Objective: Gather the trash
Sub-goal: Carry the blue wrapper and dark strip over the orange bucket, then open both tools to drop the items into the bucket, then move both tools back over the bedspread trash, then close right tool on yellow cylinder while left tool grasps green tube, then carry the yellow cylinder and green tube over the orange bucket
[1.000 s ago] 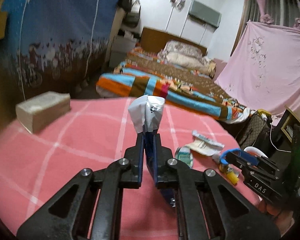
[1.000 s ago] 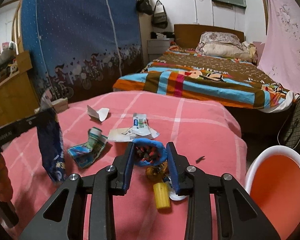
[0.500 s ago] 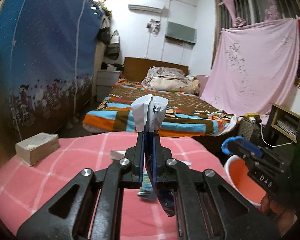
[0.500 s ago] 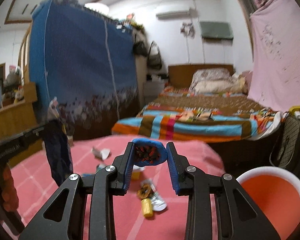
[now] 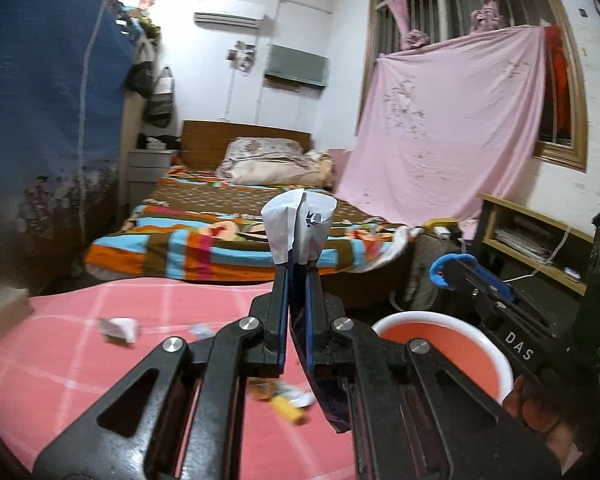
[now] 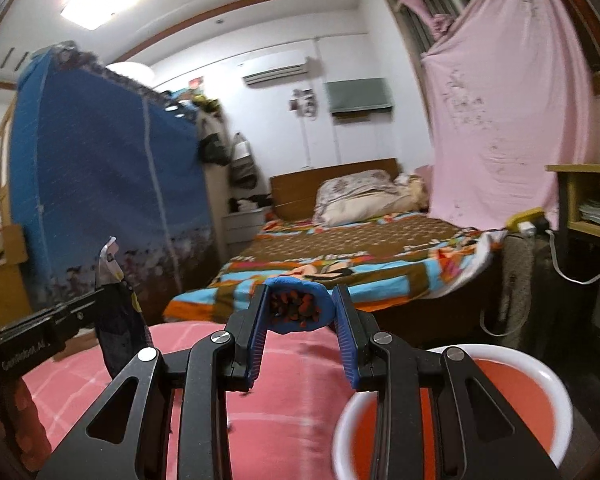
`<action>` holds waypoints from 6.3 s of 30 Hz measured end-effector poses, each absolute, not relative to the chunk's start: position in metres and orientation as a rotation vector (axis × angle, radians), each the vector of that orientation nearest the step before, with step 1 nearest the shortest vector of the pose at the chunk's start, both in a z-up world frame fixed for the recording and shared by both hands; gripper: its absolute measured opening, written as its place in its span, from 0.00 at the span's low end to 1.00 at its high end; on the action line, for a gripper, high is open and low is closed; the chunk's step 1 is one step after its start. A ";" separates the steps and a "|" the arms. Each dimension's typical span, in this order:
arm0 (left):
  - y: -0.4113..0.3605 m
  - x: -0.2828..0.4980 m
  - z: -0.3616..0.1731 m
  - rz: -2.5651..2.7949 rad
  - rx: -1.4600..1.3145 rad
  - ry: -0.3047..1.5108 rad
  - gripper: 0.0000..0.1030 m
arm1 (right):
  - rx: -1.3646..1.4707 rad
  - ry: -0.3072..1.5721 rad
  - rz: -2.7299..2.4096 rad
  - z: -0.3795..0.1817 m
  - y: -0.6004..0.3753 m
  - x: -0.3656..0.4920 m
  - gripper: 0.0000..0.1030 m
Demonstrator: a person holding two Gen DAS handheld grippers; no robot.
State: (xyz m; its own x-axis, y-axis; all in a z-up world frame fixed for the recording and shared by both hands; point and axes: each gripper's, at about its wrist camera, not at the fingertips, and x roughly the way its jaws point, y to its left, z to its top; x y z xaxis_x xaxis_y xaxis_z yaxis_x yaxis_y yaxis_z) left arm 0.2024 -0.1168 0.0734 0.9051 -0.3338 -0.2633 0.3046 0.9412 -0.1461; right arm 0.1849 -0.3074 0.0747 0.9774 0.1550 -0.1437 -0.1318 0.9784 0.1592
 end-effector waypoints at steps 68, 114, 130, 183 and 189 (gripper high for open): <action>-0.103 0.229 0.065 -0.215 -0.153 0.357 0.89 | 0.256 0.179 -0.018 0.067 -0.352 0.194 1.00; -0.018 0.242 -0.017 -0.198 -0.110 0.753 0.49 | -0.021 0.633 0.451 0.007 -0.228 0.218 0.32; -0.018 0.246 -0.019 -0.214 -0.128 0.815 0.10 | -0.057 0.754 0.535 -0.007 -0.207 0.225 0.13; -0.228 0.216 0.044 -0.660 0.008 0.511 0.10 | 0.339 0.195 -0.018 0.056 -0.405 0.174 0.13; -0.238 0.220 0.032 -0.667 0.017 0.583 0.10 | 0.367 0.250 -0.055 0.050 -0.416 0.177 0.13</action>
State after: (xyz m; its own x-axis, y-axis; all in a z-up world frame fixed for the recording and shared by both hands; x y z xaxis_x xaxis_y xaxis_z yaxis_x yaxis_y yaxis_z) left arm 0.2199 -0.2376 0.0325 0.6331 -0.5781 -0.5148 0.5875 0.7919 -0.1667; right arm 0.1769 -0.4157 0.0503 0.9678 -0.0085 -0.2518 0.0987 0.9323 0.3480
